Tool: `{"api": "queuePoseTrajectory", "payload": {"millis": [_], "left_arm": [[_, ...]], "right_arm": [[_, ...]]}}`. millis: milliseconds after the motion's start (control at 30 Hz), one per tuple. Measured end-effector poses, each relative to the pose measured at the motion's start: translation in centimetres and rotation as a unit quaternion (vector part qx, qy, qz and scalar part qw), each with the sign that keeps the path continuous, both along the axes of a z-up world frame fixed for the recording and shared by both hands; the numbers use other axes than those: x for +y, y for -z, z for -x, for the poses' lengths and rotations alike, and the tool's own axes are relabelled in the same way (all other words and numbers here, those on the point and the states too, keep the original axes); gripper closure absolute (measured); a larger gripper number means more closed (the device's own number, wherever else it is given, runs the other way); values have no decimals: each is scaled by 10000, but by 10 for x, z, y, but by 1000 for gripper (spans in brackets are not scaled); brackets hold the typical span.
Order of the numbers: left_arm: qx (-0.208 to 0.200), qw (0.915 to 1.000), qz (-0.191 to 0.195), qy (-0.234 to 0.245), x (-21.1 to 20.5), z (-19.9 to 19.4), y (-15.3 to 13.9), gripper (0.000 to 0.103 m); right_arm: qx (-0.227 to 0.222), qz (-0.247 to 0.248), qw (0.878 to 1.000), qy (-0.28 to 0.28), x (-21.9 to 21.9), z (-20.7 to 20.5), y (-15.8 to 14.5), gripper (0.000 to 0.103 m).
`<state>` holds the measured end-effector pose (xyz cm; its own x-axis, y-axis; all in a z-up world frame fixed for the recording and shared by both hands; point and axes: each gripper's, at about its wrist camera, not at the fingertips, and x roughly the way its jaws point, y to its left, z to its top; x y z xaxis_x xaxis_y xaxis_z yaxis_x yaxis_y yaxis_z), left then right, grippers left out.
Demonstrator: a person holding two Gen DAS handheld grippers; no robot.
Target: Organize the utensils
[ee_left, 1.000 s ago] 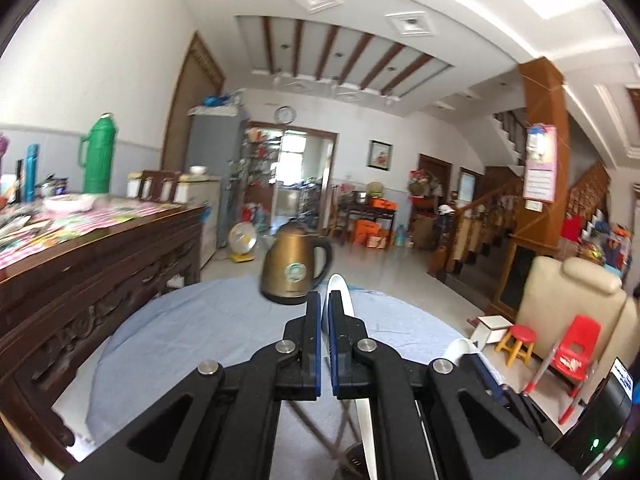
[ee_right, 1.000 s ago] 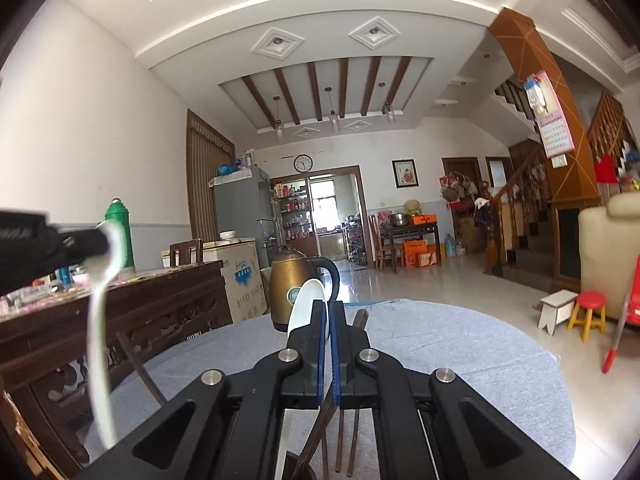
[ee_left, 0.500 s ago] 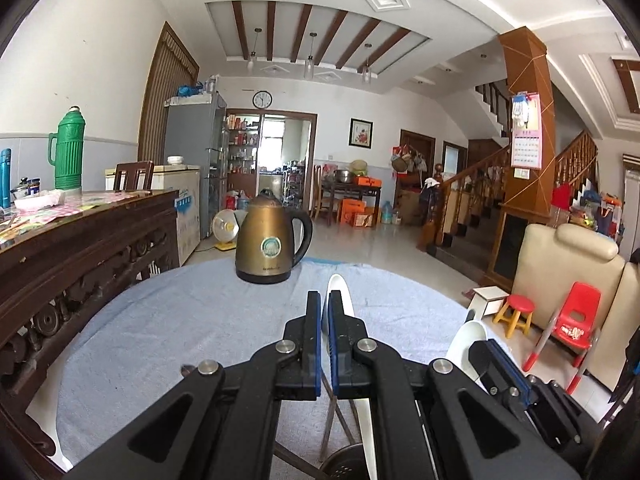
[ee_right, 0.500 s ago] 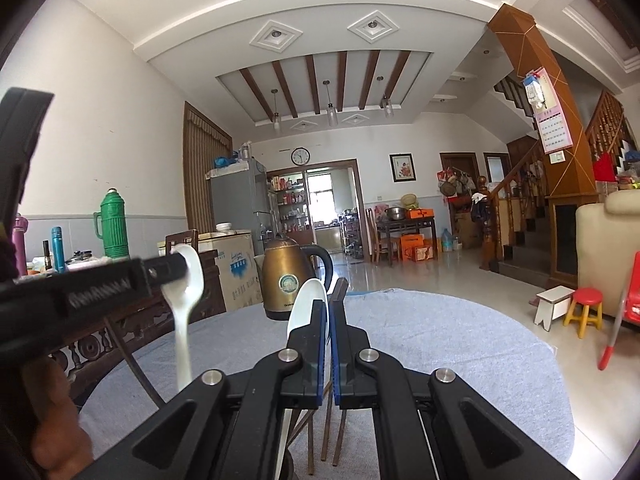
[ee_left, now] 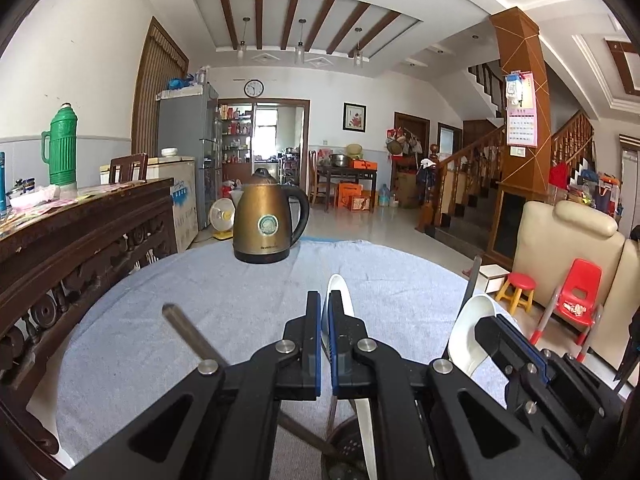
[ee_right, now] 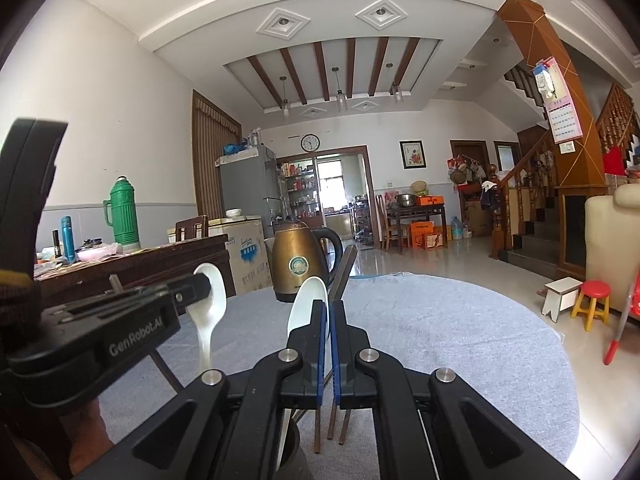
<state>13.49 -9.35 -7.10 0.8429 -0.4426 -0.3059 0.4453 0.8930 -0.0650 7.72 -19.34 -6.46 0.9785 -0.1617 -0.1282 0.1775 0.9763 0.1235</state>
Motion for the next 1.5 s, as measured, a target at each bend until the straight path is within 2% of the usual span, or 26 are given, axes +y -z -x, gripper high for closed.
{"api": "queuePoseTrajectory", "payload": {"millis": [267, 400, 500, 567, 633, 667, 700, 767, 867, 1000, 1133, 1333, 1500], "left_arm": [[11, 9999, -95, 136, 1, 9, -2, 98], [-109, 9998, 176, 38, 17, 13, -20, 97], [-331, 9986, 347, -205, 30, 21, -36, 85], [-486, 9971, 431, -407, 40, 24, -45, 64], [-648, 9943, 533, -660, 51, 31, -56, 48], [-704, 9930, 547, -781, 56, 33, -60, 41], [-727, 9919, 557, -877, 61, 34, -64, 38], [-714, 9902, 584, -1044, 71, 35, -70, 33], [-607, 9882, 577, -1279, 84, 33, -73, 23], [-349, 9843, 704, -1583, 103, 24, -73, 19], [-20, 9792, 820, -1853, 123, 10, -68, 16], [387, 9726, 664, -2195, 141, -9, -49, 16], [837, 9685, 433, -2304, 144, -30, -25, 16]], "right_arm": [[65, -97, 9997, -193, -1, 9, 1, 99], [45, -251, 9993, -267, -7, 13, -8, 98], [67, -286, 9986, -442, -6, 15, -13, 98], [124, -220, 9980, -576, 3, 14, -11, 98], [217, -135, 9979, -594, 8, 14, -9, 84], [254, -152, 9978, -598, 8, 15, -9, 67], [222, -193, 9978, -594, 6, 17, -9, 57], [48, -185, 9988, -454, 3, 24, -13, 56], [-190, -190, 9995, -175, -8, 34, -22, 56], [-369, -694, 9964, 307, -45, 45, -33, 56], [-358, -1158, 9903, 680, -80, 49, -40, 57], [105, -1855, 9781, 942, -122, 36, -30, 57], [617, -2411, 9641, 929, -146, 21, -5, 57]]}}
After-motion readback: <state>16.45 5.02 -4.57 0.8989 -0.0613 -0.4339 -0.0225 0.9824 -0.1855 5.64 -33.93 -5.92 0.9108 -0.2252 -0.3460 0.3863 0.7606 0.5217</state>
